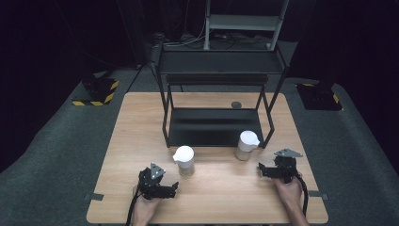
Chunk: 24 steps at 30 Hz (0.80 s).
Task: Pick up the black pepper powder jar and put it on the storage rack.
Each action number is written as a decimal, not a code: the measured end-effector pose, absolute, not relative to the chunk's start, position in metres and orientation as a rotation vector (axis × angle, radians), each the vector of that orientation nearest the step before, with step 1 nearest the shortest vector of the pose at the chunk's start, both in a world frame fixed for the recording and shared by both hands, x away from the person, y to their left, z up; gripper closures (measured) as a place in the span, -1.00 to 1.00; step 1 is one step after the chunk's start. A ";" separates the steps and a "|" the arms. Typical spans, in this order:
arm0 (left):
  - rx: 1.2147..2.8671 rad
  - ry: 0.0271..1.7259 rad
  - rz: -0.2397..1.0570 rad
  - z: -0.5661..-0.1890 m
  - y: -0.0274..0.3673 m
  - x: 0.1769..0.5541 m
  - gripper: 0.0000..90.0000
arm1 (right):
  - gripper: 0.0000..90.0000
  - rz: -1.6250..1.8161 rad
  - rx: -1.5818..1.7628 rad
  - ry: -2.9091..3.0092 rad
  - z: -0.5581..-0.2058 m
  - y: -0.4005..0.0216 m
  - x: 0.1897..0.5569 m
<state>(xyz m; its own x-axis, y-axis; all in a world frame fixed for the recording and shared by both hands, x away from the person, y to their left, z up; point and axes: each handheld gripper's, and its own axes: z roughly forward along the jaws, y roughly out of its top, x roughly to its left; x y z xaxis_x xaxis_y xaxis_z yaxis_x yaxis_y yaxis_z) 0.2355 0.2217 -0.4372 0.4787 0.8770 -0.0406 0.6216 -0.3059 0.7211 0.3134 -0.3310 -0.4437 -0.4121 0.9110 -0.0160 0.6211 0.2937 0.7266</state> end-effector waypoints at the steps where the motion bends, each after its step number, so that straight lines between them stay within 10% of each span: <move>1: 2.040 1.229 0.473 -0.437 0.220 0.236 -0.94 | -0.86 0.908 1.367 2.138 -0.444 -0.331 0.313; 24: 1.934 1.155 0.427 -0.441 0.207 0.257 -0.83 | -0.86 0.907 1.367 2.139 -0.444 -0.331 0.313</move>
<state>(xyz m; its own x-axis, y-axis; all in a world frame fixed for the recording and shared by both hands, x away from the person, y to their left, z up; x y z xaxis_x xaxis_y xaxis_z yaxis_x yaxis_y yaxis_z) 0.2569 0.2069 -0.4408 0.5206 0.8456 -0.1176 0.5663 -0.2389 0.7888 0.3133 -0.3310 -0.4438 -0.4129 0.9106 -0.0177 0.6200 0.2953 0.7269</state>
